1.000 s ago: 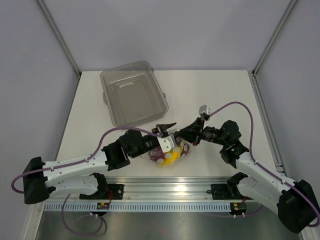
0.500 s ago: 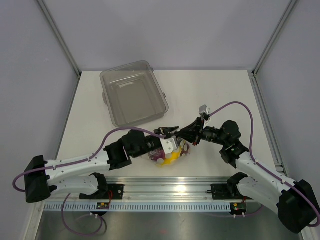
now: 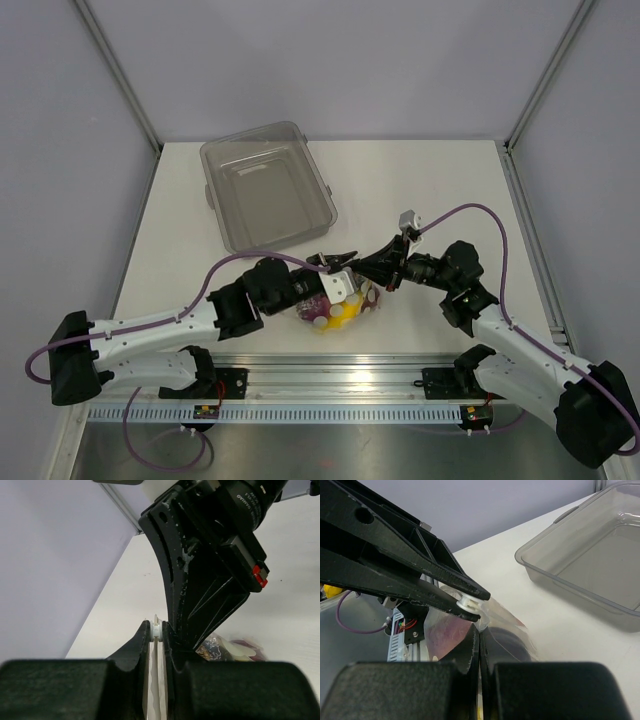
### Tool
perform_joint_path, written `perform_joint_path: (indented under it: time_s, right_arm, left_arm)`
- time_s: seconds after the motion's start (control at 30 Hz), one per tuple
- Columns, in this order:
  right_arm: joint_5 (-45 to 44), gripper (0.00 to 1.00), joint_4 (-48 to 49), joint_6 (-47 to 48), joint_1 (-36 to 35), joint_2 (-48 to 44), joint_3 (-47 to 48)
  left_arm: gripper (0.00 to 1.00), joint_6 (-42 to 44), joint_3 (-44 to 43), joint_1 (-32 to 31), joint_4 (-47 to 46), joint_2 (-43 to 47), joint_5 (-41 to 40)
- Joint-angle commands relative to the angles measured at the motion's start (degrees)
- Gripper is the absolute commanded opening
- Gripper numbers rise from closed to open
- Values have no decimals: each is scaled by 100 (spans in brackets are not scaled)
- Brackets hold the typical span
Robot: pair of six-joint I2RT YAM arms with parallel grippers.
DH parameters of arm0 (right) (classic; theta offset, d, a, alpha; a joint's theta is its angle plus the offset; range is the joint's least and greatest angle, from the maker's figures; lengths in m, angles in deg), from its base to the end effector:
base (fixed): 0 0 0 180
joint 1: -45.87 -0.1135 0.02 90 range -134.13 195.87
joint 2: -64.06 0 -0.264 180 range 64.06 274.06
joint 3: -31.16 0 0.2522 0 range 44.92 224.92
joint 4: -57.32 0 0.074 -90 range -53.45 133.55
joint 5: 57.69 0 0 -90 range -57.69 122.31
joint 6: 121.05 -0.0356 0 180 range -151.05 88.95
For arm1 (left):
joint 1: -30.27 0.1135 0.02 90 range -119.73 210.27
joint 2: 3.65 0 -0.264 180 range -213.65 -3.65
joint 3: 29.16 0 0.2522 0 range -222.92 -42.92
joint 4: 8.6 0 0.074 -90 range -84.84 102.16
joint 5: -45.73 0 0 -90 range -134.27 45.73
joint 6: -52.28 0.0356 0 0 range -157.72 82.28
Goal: Open the zip-top bag and remove the fake food
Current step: Unzip the zipper food storage bag at the center of the board.
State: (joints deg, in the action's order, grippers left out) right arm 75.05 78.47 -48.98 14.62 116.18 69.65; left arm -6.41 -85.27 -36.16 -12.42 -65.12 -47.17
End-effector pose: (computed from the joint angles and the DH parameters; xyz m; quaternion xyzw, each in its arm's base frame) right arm 0.1604 0.1256 0.2755 -0.3434 0.5780 0.5098 0.5368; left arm 0.1034 -0.2326 0.3189 0.5279 0.4845 -0.1931 0.6703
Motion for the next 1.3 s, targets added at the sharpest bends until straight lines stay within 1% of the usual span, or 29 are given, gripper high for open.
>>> perform_joint_path:
  time_s: [0.0,0.23,0.47,0.5,0.77,0.9,1.07,1.27]
  right_arm:
    - [-29,1,481,0,-31,-184,76]
    - [-371,0,736,26,-40,-509,-196]
    - [-574,0,947,36,-40,-694,-372]
    - [-617,0,938,36,-31,-712,-373]
    - [-1417,0,956,18,-40,-993,-566]
    - [-1847,0,1008,-43,-31,-1151,-688]
    - [-2111,0,1044,-114,-40,-1239,-759]
    - [-2981,0,868,-227,-40,-1652,-935]
  left_arm:
    - [2,-195,-353,16,-97,39,-299]
    - [2,-670,-617,218,343,-14,-159]
    - [0,-1109,-705,508,502,-110,254]
    - [0,-1136,-705,526,502,-102,428]
    - [0,-1435,-784,676,729,-119,799]
    - [0,-1452,-801,684,800,-172,817]
    - [0,-1452,-863,693,897,-313,826]
    - [0,-1592,-889,719,984,-321,755]
